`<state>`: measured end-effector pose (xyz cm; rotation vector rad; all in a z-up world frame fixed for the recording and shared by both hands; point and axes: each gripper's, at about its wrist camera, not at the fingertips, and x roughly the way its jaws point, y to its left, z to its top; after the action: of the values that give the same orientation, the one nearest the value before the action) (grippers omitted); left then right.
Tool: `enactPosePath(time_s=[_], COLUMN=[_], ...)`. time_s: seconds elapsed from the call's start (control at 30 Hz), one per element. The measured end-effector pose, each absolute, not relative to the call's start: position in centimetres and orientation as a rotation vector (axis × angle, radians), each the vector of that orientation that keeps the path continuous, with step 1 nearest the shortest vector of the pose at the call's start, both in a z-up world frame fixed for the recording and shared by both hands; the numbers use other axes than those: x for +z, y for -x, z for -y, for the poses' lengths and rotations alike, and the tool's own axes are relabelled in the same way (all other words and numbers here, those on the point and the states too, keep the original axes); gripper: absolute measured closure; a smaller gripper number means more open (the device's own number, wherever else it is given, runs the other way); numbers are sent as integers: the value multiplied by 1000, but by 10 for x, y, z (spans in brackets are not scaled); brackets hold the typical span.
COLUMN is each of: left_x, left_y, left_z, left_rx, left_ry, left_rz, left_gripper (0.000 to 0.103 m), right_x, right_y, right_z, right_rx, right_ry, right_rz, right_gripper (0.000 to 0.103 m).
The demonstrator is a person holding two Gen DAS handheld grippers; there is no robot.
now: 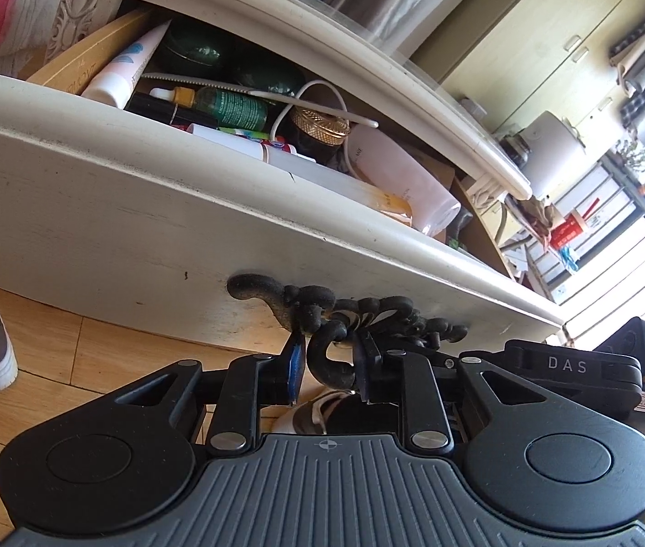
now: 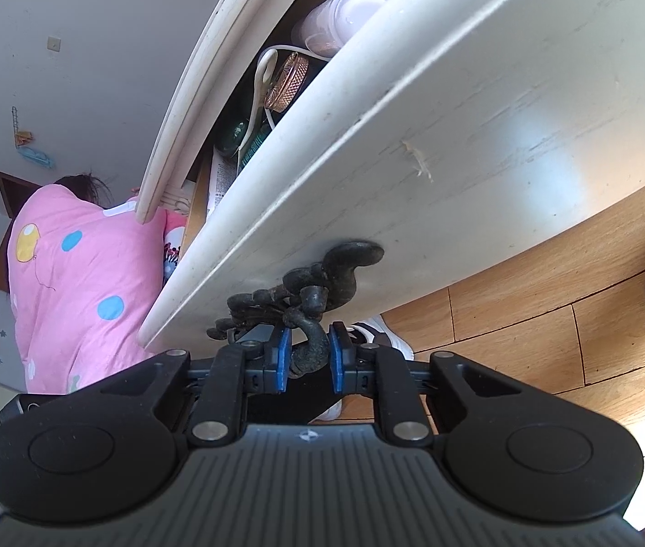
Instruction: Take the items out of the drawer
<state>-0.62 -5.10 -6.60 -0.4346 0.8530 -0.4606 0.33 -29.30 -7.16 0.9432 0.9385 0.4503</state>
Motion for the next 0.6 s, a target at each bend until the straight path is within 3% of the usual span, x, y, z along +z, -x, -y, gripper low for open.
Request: enactPosePath(time_s=[0.6], left_x=[-61], left_y=[6], left_z=[55], left_rx=[-498], left_ry=[359], left_rz=[-856], left_gripper=[80], right_x=[-58], right_y=[-2], right_z=[288], right_rx=[436], right_ry=[-846], right_rz=[-945], right_gripper=[84])
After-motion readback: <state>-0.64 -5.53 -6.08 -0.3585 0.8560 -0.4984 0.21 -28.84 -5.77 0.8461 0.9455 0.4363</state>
